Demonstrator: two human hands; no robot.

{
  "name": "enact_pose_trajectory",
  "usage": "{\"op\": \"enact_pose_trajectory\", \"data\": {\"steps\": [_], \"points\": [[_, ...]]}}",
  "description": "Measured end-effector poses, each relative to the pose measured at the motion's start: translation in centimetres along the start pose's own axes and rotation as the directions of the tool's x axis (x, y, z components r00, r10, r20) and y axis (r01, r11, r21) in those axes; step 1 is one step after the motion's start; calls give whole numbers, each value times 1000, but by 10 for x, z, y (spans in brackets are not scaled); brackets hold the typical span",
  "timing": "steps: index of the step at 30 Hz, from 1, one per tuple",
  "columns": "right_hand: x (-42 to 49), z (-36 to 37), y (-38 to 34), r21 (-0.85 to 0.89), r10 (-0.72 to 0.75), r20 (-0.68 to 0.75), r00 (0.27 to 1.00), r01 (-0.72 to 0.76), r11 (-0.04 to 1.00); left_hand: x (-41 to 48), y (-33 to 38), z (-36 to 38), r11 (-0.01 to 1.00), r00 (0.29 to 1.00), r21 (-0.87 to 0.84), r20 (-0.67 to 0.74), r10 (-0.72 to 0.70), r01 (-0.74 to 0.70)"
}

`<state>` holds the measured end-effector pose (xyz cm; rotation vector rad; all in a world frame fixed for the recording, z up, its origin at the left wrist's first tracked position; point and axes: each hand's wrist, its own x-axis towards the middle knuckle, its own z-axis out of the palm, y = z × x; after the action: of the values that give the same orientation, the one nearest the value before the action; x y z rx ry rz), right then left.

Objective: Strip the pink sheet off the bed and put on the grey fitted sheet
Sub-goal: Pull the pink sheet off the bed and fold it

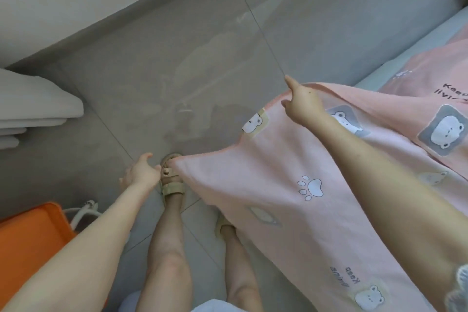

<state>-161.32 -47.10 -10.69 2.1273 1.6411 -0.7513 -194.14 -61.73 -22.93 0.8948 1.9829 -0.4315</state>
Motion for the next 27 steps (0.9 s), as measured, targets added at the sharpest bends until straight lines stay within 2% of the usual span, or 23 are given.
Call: {"op": "enact_pose_trajectory", "data": {"steps": [2, 6, 9, 12, 15, 18, 21, 25, 27], "points": [[-9, 1, 12, 45, 45, 32, 998, -46, 998, -7, 11, -3, 999, 999, 5, 3, 35, -35], [-41, -7, 58, 116, 182, -7, 983, -180, 977, -28, 40, -19, 993, 994, 42, 17, 105, -106], [-73, -18, 97, 216, 320, -51, 946, -302, 929, -47, 67, -34, 977, 980, 80, 49, 192, -196], [-105, -23, 135, 341, 492, -53, 869, -447, 827, -72, 102, -50, 943, 949, 111, 70, 307, -314], [-132, -27, 162, 499, 634, -28, 773, -539, 679, -95, 145, -65, 888, 900, 149, 94, 425, -435], [-147, -32, 184, 666, 739, 37, 673, -568, 483, -119, 194, -72, 821, 836, 158, 119, 536, -549], [-148, -36, 213, 832, 800, 176, 574, -521, 191, -139, 246, -69, 755, 767, 137, 143, 626, -642], [-141, -46, 245, 921, 781, 382, 495, -278, -275, -165, 316, -56, 686, 692, 116, 210, 690, -719], [-132, -51, 263, 881, 746, 465, 476, -160, -446, -179, 350, -49, 639, 652, 138, 241, 719, -756]]}}
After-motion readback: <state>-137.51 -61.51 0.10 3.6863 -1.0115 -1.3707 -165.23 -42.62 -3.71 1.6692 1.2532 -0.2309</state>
